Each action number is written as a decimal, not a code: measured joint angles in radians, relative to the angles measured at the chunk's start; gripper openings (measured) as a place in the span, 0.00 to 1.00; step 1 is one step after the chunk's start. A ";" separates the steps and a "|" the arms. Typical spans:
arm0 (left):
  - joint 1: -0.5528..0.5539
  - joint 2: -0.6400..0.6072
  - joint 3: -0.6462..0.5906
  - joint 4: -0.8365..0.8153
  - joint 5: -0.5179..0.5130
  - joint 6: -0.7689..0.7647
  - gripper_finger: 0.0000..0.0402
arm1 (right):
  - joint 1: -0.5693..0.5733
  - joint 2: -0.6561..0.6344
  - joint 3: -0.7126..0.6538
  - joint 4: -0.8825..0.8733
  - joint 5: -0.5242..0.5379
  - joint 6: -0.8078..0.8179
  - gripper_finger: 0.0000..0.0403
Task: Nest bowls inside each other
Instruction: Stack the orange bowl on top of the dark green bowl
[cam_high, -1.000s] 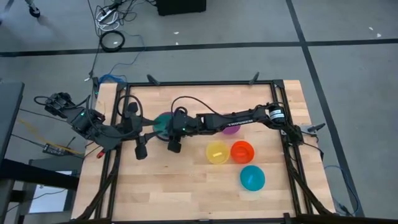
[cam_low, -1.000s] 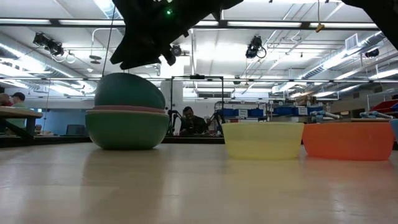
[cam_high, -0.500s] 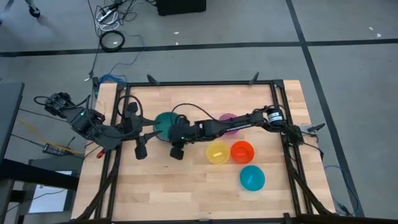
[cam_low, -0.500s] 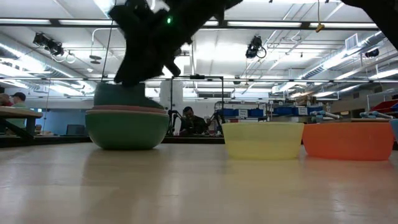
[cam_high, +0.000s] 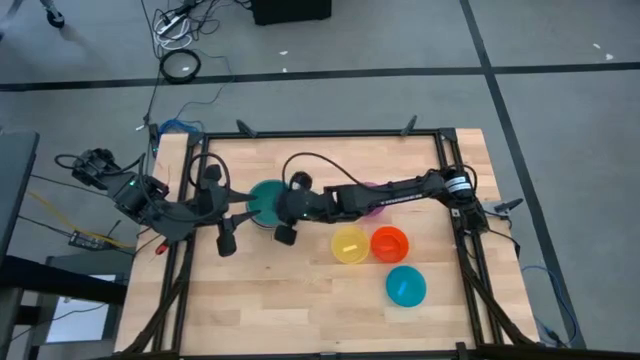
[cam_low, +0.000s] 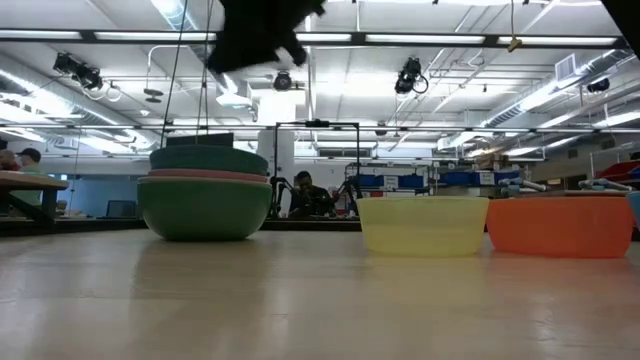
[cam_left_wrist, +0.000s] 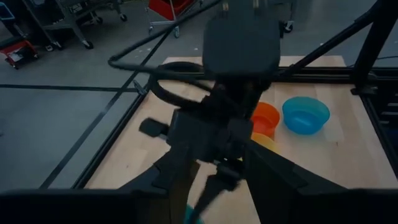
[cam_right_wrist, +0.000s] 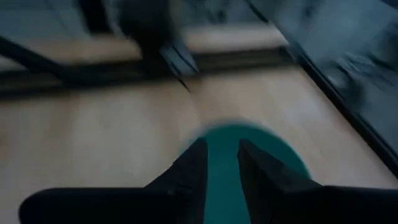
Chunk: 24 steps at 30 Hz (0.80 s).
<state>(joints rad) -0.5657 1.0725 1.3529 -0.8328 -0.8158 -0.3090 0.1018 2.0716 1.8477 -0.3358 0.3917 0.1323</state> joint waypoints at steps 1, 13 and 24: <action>-0.002 0.000 0.000 -0.003 0.000 -0.010 0.38 | 0.001 0.000 0.000 -0.061 0.038 0.011 0.19; -0.010 0.000 0.000 -0.166 -0.001 -0.182 0.38 | 0.072 -0.097 -0.002 -1.097 0.144 0.473 0.21; -0.080 0.000 -0.012 -0.287 0.000 -0.329 0.38 | 0.243 -0.366 -0.231 -1.218 0.123 0.910 0.25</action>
<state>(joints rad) -0.6454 1.0723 1.3411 -1.1202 -0.8156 -0.6382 0.3448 1.7059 1.6167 -1.5537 0.5151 1.0425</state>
